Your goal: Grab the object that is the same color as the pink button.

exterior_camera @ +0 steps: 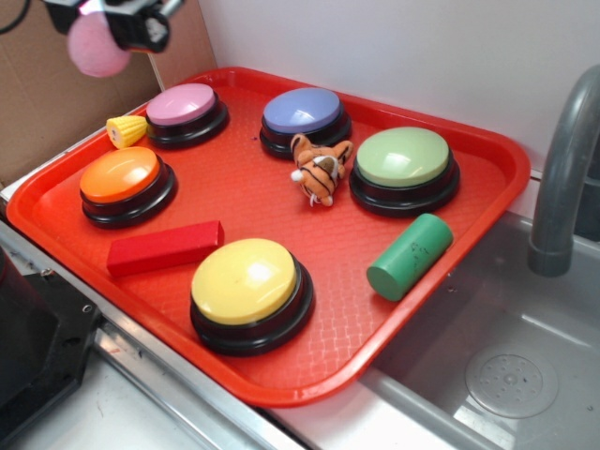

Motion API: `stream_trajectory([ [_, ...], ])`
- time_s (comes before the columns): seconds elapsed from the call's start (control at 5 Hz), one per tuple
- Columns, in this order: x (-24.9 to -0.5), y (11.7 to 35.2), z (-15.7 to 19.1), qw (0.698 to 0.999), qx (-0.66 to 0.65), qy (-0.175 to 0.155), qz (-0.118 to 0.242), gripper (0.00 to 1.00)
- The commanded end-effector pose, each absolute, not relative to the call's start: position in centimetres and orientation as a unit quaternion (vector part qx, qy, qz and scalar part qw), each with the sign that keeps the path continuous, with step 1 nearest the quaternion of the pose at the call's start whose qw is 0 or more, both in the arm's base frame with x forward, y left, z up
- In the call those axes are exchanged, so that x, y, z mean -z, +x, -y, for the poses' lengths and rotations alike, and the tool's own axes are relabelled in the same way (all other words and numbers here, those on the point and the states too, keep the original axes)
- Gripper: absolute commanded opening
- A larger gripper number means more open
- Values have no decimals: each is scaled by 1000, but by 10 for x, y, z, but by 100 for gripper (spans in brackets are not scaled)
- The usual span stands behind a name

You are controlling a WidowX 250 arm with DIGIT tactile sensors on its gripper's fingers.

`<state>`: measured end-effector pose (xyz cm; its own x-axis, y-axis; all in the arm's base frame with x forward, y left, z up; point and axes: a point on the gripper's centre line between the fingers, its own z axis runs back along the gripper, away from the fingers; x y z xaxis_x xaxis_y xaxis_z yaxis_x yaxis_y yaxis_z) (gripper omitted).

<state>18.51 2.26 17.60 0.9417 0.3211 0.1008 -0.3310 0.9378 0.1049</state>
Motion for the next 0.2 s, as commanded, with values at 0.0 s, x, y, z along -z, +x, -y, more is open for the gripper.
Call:
stream_trajectory([
  [0.0, -189, 186, -38, 989, -149, 17, 12, 63],
])
